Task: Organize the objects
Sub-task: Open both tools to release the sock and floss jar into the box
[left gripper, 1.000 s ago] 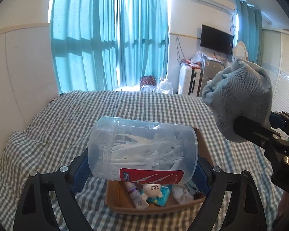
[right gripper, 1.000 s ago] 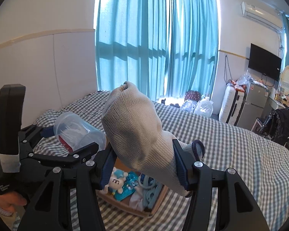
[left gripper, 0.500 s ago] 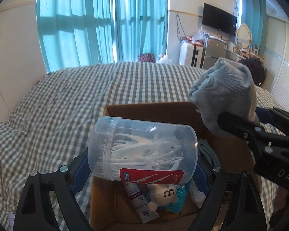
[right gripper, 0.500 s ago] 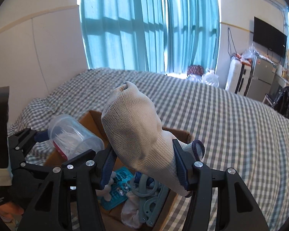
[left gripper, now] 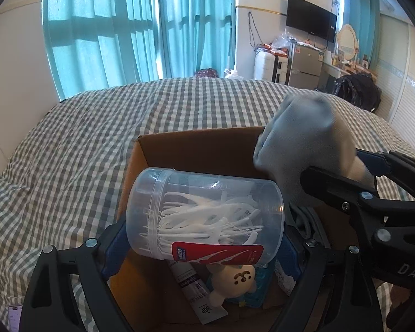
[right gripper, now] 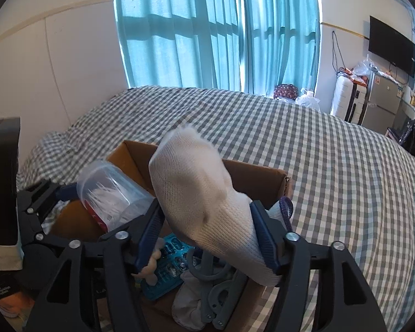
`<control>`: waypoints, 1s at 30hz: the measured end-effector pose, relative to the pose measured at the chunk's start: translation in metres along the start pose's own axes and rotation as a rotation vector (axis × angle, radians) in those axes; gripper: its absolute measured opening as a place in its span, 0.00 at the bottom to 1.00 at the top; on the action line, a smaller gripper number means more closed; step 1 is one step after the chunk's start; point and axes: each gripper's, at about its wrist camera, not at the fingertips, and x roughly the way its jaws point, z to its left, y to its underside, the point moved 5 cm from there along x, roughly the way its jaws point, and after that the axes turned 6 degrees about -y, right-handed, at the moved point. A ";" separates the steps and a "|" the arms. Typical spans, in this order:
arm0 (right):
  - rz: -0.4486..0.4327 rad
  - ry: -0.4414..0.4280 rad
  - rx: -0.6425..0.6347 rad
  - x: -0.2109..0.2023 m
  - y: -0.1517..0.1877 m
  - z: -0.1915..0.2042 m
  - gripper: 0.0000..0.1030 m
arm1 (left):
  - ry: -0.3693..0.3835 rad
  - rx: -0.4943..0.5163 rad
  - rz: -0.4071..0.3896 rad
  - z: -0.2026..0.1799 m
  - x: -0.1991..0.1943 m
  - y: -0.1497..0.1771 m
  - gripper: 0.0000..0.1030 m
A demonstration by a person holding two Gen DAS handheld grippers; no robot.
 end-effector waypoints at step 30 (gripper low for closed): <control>-0.350 0.186 0.053 -0.233 -0.024 0.034 1.00 | -0.082 -0.079 -0.385 0.014 -0.202 -0.035 1.00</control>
